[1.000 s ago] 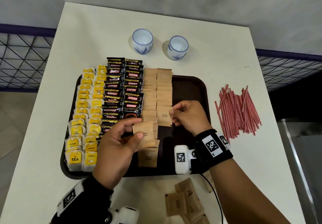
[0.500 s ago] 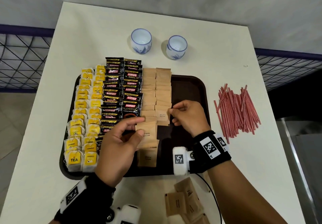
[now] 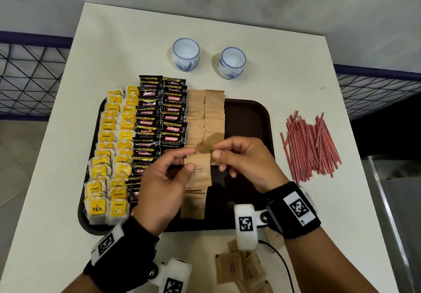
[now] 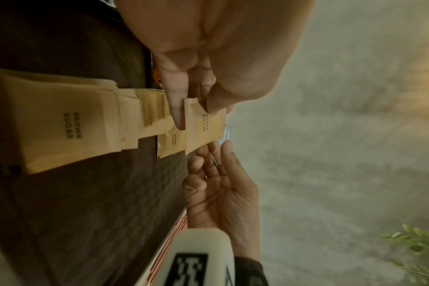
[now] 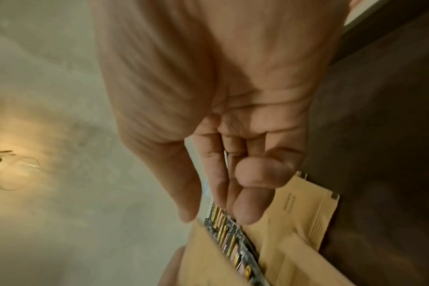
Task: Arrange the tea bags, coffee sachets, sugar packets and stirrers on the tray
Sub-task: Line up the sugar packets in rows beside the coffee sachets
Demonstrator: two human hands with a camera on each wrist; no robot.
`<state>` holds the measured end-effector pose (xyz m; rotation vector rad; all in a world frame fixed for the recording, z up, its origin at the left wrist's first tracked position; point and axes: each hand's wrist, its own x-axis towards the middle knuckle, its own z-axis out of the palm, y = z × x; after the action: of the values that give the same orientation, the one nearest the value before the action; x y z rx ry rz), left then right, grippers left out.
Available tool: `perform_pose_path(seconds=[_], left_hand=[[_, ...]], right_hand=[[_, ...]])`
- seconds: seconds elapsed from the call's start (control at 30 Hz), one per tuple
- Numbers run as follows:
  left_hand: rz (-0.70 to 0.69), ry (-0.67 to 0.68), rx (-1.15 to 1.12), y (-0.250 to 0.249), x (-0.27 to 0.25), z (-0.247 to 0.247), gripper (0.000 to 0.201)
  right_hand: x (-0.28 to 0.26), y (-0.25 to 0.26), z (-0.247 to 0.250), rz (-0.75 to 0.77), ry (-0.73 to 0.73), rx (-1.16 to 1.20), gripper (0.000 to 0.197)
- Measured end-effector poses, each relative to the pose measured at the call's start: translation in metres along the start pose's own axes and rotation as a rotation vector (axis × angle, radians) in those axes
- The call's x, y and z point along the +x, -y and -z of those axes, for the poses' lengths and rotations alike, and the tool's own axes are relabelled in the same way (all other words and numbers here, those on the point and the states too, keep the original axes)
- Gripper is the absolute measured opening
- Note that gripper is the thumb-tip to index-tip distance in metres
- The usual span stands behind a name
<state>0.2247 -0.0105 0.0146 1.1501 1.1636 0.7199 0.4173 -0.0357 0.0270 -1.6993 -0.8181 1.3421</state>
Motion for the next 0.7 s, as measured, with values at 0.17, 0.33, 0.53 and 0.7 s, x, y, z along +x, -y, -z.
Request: perform_pose_path(seconds=[0.17, 0.33, 0.53, 0.7], left_hand=[[-0.037, 0.02, 0.022, 0.003, 0.003, -0.008, 0.035], [0.036, 0.021, -0.073, 0.004, -0.001, -0.005, 0.032], [0.093, 0.08, 0.03, 0.013, -0.007, 0.006, 0.031], [0.04, 0.095, -0.001, 0.005, -0.006, -0.007, 0.03]], right_hand=[[-0.008, -0.006, -0.003, 0.022, 0.045, -0.028, 0.009], [-0.001, -0.012, 0.015, -0.056, -0.082, 0.012, 0.004], [-0.005, -0.009, 0.019, -0.111, -0.077, 0.162, 0.012], [-0.016, -0.003, -0.003, -0.173, 0.022, 0.274, 0.008]])
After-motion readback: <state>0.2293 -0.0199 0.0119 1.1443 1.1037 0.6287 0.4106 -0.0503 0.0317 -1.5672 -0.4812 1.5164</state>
